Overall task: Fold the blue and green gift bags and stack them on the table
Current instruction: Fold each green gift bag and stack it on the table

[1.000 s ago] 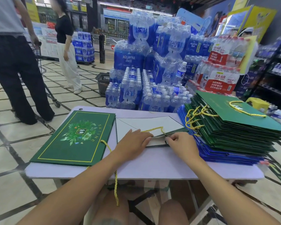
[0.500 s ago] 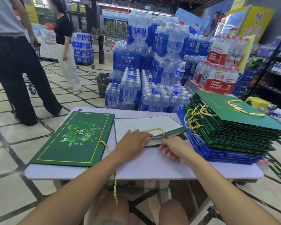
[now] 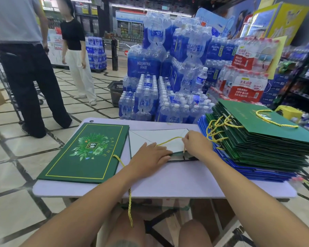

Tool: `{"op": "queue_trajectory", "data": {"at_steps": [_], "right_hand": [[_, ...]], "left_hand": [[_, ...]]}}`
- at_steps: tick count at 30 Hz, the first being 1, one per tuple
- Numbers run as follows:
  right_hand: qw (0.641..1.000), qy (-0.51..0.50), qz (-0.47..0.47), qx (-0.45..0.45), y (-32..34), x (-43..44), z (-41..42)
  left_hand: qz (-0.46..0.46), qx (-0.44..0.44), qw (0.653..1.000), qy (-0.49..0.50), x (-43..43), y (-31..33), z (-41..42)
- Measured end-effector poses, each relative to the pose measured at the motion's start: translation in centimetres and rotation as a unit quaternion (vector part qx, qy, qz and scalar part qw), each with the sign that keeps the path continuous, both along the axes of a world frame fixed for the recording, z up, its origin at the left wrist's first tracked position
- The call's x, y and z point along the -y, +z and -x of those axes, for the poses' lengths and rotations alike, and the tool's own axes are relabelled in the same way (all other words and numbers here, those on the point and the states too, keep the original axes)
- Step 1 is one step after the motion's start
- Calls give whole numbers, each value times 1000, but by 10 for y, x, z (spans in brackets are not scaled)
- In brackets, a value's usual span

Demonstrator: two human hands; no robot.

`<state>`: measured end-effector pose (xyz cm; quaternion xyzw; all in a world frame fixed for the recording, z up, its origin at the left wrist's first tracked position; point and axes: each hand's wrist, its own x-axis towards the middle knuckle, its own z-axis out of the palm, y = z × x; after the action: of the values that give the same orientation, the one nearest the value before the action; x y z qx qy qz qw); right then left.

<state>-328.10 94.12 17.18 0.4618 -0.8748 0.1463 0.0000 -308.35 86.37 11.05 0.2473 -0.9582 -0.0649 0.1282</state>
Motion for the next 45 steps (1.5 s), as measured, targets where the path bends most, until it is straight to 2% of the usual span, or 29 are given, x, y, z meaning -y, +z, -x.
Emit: {"op": "queue_trajectory", "data": {"at_steps": [6, 11, 13, 16, 18, 20, 23, 25, 27, 29, 30, 33, 35, 36, 38, 40, 43, 45], "right_hand": [[1000, 10, -1, 16, -2, 2, 0], [990, 79, 107, 45, -1, -11, 0], [975, 111, 190, -21, 4, -18, -2], [931, 144, 316, -116, 21, -26, -9], [905, 152, 373, -135, 34, -28, -16], [892, 161, 403, -126, 50, -30, -24], [905, 188, 372, -86, 68, -30, -35], [933, 192, 303, -42, 72, -30, -38], [953, 185, 241, -5, 63, -28, -37], [968, 173, 182, 21, 46, -27, -38], [974, 166, 150, 27, 33, -27, -38], [983, 172, 60, 33, -16, -30, -41], [986, 168, 3, 19, -39, -42, -46], [987, 160, -21, 9, -47, -48, -47], [988, 148, -46, -9, -52, -57, -50], [987, 153, -55, -8, -50, -59, -53], [982, 162, -98, -12, -49, -60, -57], [980, 162, -111, -19, -51, -59, -58]], "left_hand": [[7, 22, 1000, -18, 8, 3, 0], [55, 69, 996, -19, 4, 23, 6], [81, 40, 996, -5, 0, 36, 8], [134, -25, 990, 46, 0, 65, 12], [186, -70, 976, 88, 3, 91, 9], [190, -130, 966, 119, 6, 119, 3], [57, -289, 944, 148, 10, 151, -6], [-71, -384, 905, 167, 9, 161, -7], [-189, -433, 858, 201, 8, 154, -4], [-289, -439, 813, 250, 2, 126, 1], [-317, -418, 809, 267, 0, 105, 4], [-334, -291, 850, 285, -3, 49, 7], [-321, -221, 873, 294, -9, 39, 1], [-279, -183, 894, 300, -10, 39, -3], [-135, -105, 941, 294, -9, 42, -10], [-31, -70, 970, 232, -3, 44, -9], [-34, 23, 991, 125, 14, 38, 4], [-47, 71, 991, 103, 27, 31, 14]]}}
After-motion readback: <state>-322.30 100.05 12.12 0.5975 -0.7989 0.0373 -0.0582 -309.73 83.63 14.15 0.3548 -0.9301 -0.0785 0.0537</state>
